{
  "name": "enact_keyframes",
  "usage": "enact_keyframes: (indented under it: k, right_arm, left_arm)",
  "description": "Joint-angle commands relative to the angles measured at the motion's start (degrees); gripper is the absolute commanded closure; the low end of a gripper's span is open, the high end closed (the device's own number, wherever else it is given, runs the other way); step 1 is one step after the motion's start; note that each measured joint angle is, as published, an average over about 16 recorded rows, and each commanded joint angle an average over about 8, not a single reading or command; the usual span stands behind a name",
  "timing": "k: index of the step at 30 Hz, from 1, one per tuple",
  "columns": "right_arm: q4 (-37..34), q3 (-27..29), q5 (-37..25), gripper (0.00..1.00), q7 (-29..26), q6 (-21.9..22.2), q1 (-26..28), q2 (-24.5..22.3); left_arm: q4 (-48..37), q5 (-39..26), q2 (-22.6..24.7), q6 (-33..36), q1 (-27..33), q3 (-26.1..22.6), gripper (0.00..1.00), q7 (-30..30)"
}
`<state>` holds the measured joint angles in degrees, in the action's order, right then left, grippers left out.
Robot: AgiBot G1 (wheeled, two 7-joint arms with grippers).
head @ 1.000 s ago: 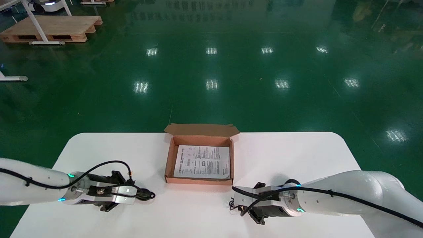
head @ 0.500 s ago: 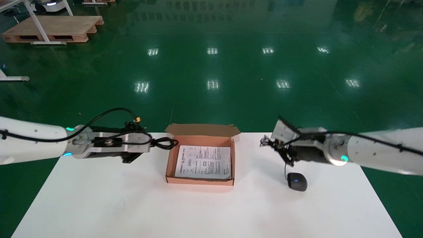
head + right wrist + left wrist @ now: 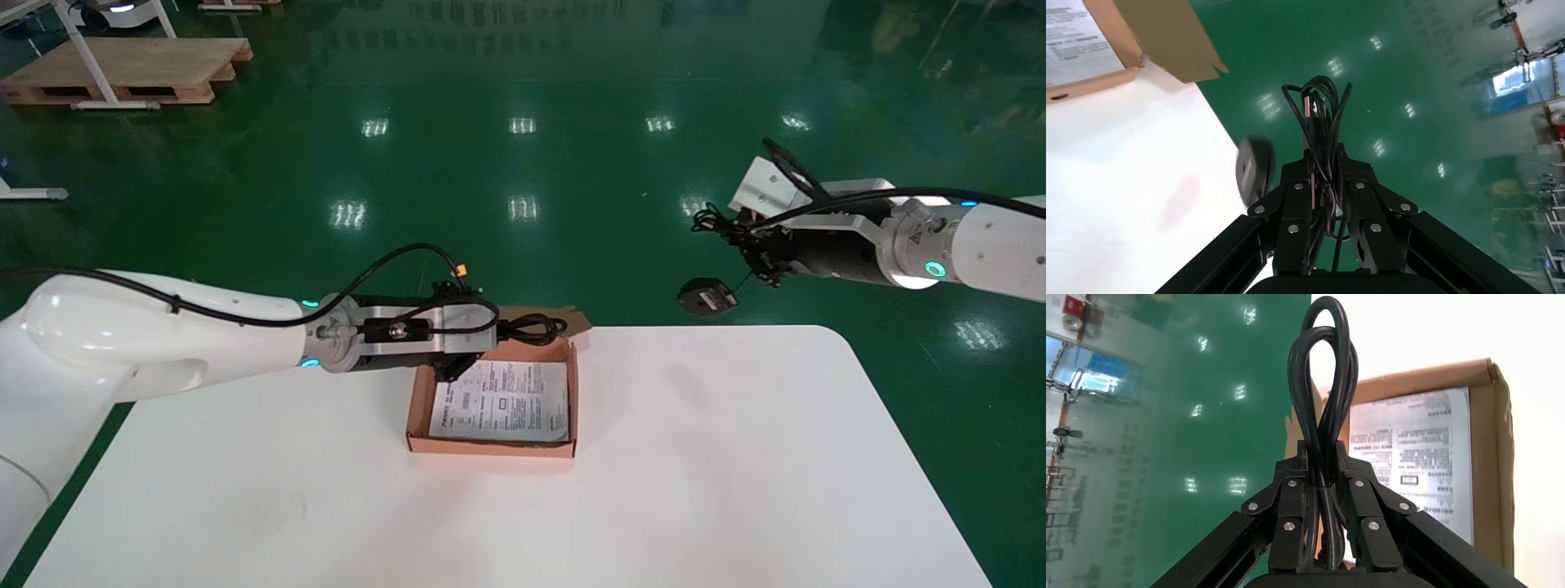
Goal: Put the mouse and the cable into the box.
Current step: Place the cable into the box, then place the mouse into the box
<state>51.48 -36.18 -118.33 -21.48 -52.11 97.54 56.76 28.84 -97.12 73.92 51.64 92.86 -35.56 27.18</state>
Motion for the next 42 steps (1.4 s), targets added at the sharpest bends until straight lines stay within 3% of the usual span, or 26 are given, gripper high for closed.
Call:
enact_keyframes:
  k: [1,9,15,23,29,30,37,38,42]
  right_arm:
    - [0.0,0.0,0.0,1.00,0.0,-0.1,0.2,0.0]
    - [0.0,-0.1,0.0,1.00,0.0,-0.1,-0.3,0.1]
    - [0.0,-0.1,0.0,1.00,0.0,-0.1,-0.3,0.1]
    - [0.0,-0.1,0.0,1.00,0.0,-0.1,-0.3,0.1]
    - [0.0,-0.1,0.0,1.00,0.0,-0.1,-0.3,0.1]
    - [0.0,-0.1,0.0,1.00,0.0,-0.1,-0.3,0.1]
    - [0.0,-0.1,0.0,1.00,0.0,-0.1,-0.2,0.1]
    - [0.0,-0.1,0.0,1.00,0.0,-0.1,-0.2,0.1]
    - [0.0,-0.1,0.0,1.00,0.0,-0.1,-0.2,0.1]
  left_arm:
    - [-0.7,0.4,0.4,-0.3,0.1,0.3,1.00,0.2]
    - [0.6,-0.7,0.6,-1.6,-0.9,-0.4,1.00,1.5]
    - [1.2,-0.7,3.5,-8.8,-4.7,-1.8,1.00,9.0]
    - [1.0,1.3,4.2,-15.1,-8.0,-7.5,1.00,21.4]
    - [-1.7,5.2,4.1,-17.0,-7.8,-9.8,1.00,24.9]
    - [-2.1,6.0,4.2,-17.1,-7.7,-10.1,0.93,25.1]
    - [-4.1,9.3,4.3,-17.7,-7.4,-11.4,0.06,25.9]
    - [-4.2,9.5,4.4,-17.8,-7.4,-11.5,0.00,25.9]
    - [-4.2,9.6,4.3,-17.7,-7.4,-11.6,0.00,25.9]
